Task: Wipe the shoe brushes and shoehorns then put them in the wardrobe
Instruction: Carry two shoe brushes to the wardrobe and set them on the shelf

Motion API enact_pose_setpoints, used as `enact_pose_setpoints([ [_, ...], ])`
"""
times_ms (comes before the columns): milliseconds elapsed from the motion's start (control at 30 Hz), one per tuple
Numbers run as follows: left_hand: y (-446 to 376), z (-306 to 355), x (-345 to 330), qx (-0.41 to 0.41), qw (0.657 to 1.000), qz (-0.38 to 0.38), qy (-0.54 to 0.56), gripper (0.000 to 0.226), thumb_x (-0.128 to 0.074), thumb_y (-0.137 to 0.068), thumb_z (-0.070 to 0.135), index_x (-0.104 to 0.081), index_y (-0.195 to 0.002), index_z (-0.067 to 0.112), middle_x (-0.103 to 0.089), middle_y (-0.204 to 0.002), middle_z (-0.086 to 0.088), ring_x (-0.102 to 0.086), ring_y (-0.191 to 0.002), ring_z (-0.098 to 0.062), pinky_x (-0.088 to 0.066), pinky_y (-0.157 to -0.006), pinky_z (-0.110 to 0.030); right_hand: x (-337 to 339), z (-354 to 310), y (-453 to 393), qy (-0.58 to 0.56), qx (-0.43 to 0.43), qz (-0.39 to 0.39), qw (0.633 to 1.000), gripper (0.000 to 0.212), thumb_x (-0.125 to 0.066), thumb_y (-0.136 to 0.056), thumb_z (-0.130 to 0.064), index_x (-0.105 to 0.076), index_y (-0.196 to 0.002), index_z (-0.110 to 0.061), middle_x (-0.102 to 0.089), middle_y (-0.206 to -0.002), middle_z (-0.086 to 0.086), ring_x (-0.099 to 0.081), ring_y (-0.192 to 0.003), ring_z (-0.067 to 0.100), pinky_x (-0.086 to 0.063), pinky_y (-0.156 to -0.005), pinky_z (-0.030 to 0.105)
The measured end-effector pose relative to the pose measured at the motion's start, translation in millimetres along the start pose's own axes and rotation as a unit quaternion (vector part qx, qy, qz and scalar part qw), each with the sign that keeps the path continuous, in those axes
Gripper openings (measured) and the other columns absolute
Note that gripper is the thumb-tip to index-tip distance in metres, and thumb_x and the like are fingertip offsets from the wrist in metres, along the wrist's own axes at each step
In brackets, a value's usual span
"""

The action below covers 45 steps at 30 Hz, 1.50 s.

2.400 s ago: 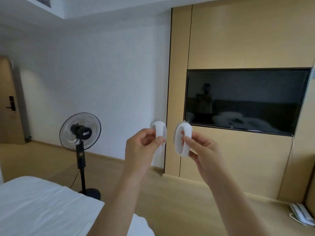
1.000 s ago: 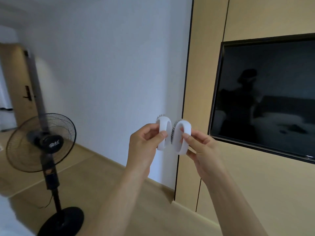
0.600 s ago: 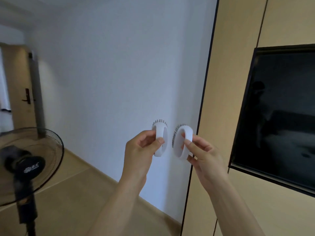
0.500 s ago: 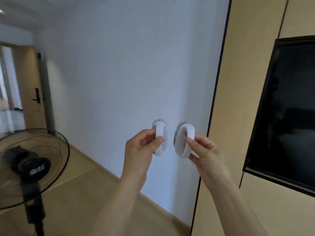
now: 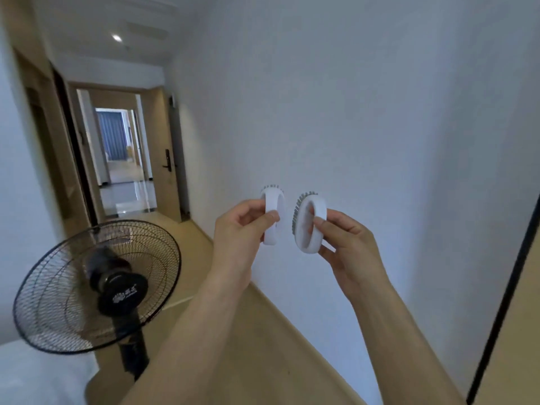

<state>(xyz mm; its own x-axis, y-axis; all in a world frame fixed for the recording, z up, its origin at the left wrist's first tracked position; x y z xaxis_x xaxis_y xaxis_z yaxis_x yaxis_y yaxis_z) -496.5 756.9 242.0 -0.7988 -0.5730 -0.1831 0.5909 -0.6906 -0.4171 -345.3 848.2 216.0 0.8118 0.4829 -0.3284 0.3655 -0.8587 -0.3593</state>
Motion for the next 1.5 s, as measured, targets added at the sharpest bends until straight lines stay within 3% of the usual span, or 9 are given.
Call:
enact_pose_setpoints([
  [67,-31.8,-12.3,-9.0,-0.009,1.000,0.016,-0.020,0.014,-0.071,-0.082,0.009,-0.075,-0.093,0.017,-0.073,-0.092,-0.010,-0.067,-0.087,-0.028,-0.053,-0.078,-0.046,2.9,14.8,-40.5,-0.010,-0.008,-0.022,1.000,0.018,-0.067,-0.088,-0.010,-0.077,-0.103,-0.014,-0.070,-0.102,0.008,-0.067,-0.097,0.019,-0.056,-0.079,0.031],
  [200,-97.5,-30.1,-31.6,-0.022,0.997,0.063,-0.046,0.015,-0.072,-0.083,0.014,-0.075,-0.095,0.022,-0.073,-0.091,-0.005,-0.065,-0.079,-0.012,-0.051,-0.073,-0.034,8.3,32.6,-127.1,-0.029,-0.025,-0.065,0.997,0.019,-0.068,-0.089,-0.010,-0.077,-0.105,-0.015,-0.072,-0.110,0.009,-0.067,-0.100,0.018,-0.056,-0.078,0.030],
  [333,-156.2,-47.1,-50.8,-0.033,0.993,0.100,-0.058,0.017,-0.072,-0.083,0.011,-0.074,-0.099,0.016,-0.072,-0.096,-0.013,-0.068,-0.089,-0.025,-0.055,-0.081,-0.046,12.3,47.7,-203.6,-0.039,-0.035,-0.105,0.993,0.019,-0.068,-0.089,-0.011,-0.076,-0.106,-0.014,-0.071,-0.103,0.004,-0.066,-0.097,0.017,-0.055,-0.076,0.030],
  [400,-180.5,-60.4,-56.2,-0.033,0.991,0.115,-0.063,0.018,-0.071,-0.084,0.009,-0.072,-0.102,0.012,-0.071,-0.097,-0.016,-0.067,-0.087,-0.025,-0.054,-0.084,-0.049,13.0,58.2,-236.8,-0.045,-0.042,-0.111,0.992,0.020,-0.068,-0.089,-0.010,-0.075,-0.108,-0.013,-0.071,-0.102,0.004,-0.066,-0.096,0.018,-0.055,-0.078,0.032],
  [667,-279.7,-120.6,-53.6,-0.039,0.988,0.138,-0.058,0.018,-0.068,-0.086,0.008,-0.071,-0.104,0.011,-0.073,-0.098,-0.011,-0.067,-0.097,-0.026,-0.053,-0.091,-0.046,-3.0,109.3,-356.6,-0.048,-0.027,-0.142,0.988,0.018,-0.069,-0.089,-0.012,-0.076,-0.105,-0.014,-0.071,-0.099,0.003,-0.067,-0.092,0.016,-0.057,-0.078,0.030],
  [1133,-561.2,-228.8,12.0,-0.083,0.989,0.113,-0.048,0.016,-0.069,-0.087,0.012,-0.071,-0.099,0.023,-0.075,-0.087,0.002,-0.071,-0.084,-0.011,-0.056,-0.085,-0.042,-92.8,231.3,-603.9,-0.008,-0.001,-0.139,0.990,0.016,-0.068,-0.089,-0.012,-0.077,-0.103,-0.014,-0.072,-0.099,0.005,-0.069,-0.091,0.016,-0.056,-0.079,0.029],
  [1500,-725.4,-306.3,99.6,-0.084,0.982,0.146,-0.081,0.018,-0.069,-0.086,0.014,-0.072,-0.102,0.021,-0.075,-0.093,0.001,-0.070,-0.091,-0.016,-0.055,-0.088,-0.044,-185.0,347.7,-763.3,-0.040,-0.014,-0.161,0.986,0.018,-0.066,-0.091,-0.008,-0.076,-0.106,-0.011,-0.073,-0.094,0.004,-0.069,-0.088,0.015,-0.055,-0.076,0.027],
])
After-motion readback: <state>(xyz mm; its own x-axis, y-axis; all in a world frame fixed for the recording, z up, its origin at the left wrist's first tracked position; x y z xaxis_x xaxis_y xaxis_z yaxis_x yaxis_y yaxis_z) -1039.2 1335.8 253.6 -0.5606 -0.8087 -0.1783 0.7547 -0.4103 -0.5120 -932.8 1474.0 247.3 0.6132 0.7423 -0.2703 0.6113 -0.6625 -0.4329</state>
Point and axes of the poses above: each hand's wrist, its own y-axis away from the middle knuckle, its own x-axis out of the back of the hand, z = x × y, the point moved 3 cm from there along -y, towards the middle knuckle
